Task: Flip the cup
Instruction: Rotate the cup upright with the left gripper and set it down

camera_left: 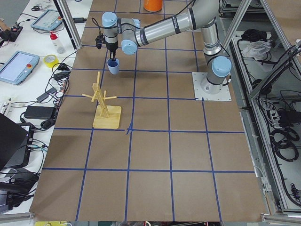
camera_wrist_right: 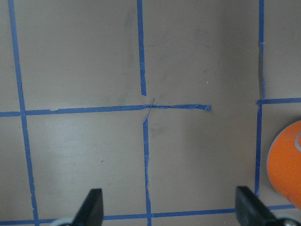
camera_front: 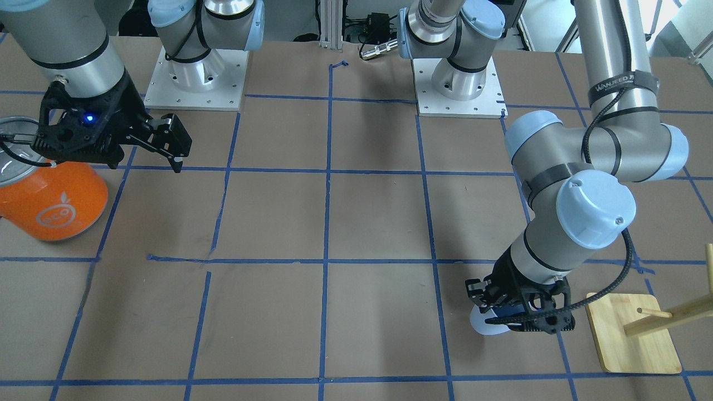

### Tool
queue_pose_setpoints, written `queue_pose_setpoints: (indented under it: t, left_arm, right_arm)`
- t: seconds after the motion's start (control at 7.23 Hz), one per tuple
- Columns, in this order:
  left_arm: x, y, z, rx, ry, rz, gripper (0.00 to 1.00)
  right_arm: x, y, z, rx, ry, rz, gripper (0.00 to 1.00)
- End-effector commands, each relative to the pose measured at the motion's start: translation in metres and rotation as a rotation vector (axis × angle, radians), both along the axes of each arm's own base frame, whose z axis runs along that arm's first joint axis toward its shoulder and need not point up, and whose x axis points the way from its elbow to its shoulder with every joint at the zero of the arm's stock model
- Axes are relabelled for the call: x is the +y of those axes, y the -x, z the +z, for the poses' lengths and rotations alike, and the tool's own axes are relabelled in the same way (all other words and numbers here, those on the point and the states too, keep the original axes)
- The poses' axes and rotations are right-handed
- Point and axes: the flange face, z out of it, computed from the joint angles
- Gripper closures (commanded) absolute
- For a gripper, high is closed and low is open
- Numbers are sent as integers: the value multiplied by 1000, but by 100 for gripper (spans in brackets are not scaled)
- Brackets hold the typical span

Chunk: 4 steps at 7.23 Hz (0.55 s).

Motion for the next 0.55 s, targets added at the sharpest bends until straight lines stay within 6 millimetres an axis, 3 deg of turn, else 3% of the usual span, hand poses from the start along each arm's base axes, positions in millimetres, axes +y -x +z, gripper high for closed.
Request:
queue_pose_setpoints:
  t: [0.0,0.42]
  left_arm:
    - [-3,-11,-8,-37,-12,-26,100]
    - [-3,-35,-12,-35,-20,2,100]
  right_arm:
    - [0,0,-1,0,-1,1,0]
    - [0,0,-1,0,-3,1,0]
